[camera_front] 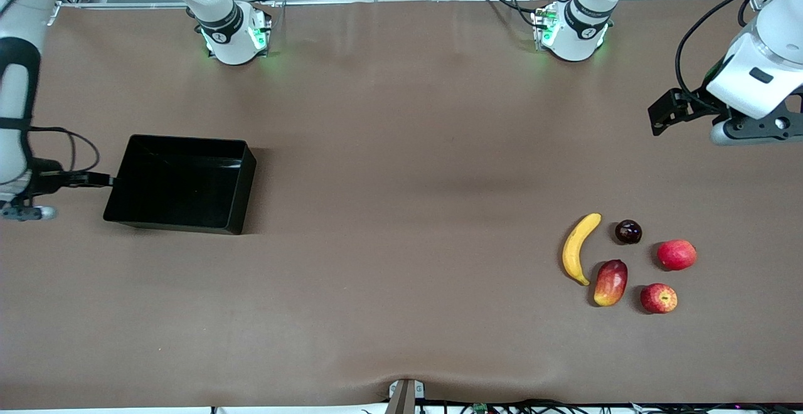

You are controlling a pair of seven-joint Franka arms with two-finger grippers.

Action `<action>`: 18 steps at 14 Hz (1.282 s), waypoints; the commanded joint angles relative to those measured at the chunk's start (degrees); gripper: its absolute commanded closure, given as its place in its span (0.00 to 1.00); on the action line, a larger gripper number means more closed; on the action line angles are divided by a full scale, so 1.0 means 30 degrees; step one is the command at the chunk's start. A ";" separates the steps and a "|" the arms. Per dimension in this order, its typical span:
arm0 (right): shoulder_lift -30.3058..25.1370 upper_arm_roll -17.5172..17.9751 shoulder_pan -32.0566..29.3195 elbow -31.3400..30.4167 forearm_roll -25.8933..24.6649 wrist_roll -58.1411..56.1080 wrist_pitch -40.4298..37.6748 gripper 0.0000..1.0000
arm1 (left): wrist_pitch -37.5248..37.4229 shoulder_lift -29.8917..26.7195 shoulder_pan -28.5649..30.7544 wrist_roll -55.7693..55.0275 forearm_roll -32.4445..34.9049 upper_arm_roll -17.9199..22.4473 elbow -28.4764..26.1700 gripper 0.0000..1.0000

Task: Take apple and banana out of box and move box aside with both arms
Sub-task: 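Release the tray with the right gripper while the left gripper withdraws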

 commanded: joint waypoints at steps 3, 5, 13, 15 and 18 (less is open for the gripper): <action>-0.0187 0.0335 -0.0914 0.4409 -0.0814 -0.0056 -0.0615 0.00 | 0.0337 -0.1306 0.0107 0.0456 -0.0592 0.0103 -0.1451 0.00; -0.0187 0.0306 -0.1031 0.5989 -0.0965 0.0002 -0.0353 0.00 | 0.0979 -0.1922 0.0107 0.0486 -0.0652 0.0104 -0.2359 0.00; -0.1035 0.0364 -0.0534 0.8225 -0.0614 -0.0085 -0.0760 0.00 | 0.1070 -0.2247 0.1484 0.2390 -0.1355 0.0279 -0.2333 0.00; -0.1270 0.0394 -0.0095 0.8225 -0.0585 -0.0085 -0.0762 0.00 | 0.1070 -0.2131 0.1484 0.2682 -0.1355 0.0279 -0.1927 0.00; -0.1652 0.0365 0.0636 0.8254 -0.0409 0.0031 -0.0762 0.00 | 0.1011 -0.2042 0.1484 0.2742 -0.1326 0.0279 -0.1865 0.00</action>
